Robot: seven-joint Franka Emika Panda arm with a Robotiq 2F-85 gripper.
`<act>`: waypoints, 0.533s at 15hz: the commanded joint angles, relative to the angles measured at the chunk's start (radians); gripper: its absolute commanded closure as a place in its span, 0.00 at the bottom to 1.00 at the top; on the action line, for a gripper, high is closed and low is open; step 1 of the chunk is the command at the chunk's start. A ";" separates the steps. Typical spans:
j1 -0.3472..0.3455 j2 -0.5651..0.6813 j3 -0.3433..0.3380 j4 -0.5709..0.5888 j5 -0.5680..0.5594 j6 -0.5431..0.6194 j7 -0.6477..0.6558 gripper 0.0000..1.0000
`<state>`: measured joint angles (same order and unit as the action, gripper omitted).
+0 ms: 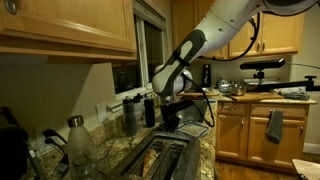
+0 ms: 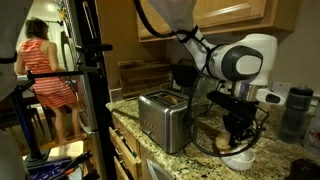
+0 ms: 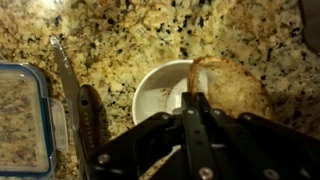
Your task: Place the slices of bread in the toaster
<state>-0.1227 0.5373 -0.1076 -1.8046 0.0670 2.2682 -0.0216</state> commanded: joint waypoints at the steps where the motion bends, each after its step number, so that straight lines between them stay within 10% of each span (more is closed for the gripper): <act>1: -0.024 0.007 0.022 0.009 0.025 0.017 -0.014 0.92; 8: -0.024 0.020 0.026 0.016 0.037 0.020 -0.014 0.92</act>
<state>-0.1230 0.5402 -0.1001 -1.8016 0.0868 2.2683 -0.0219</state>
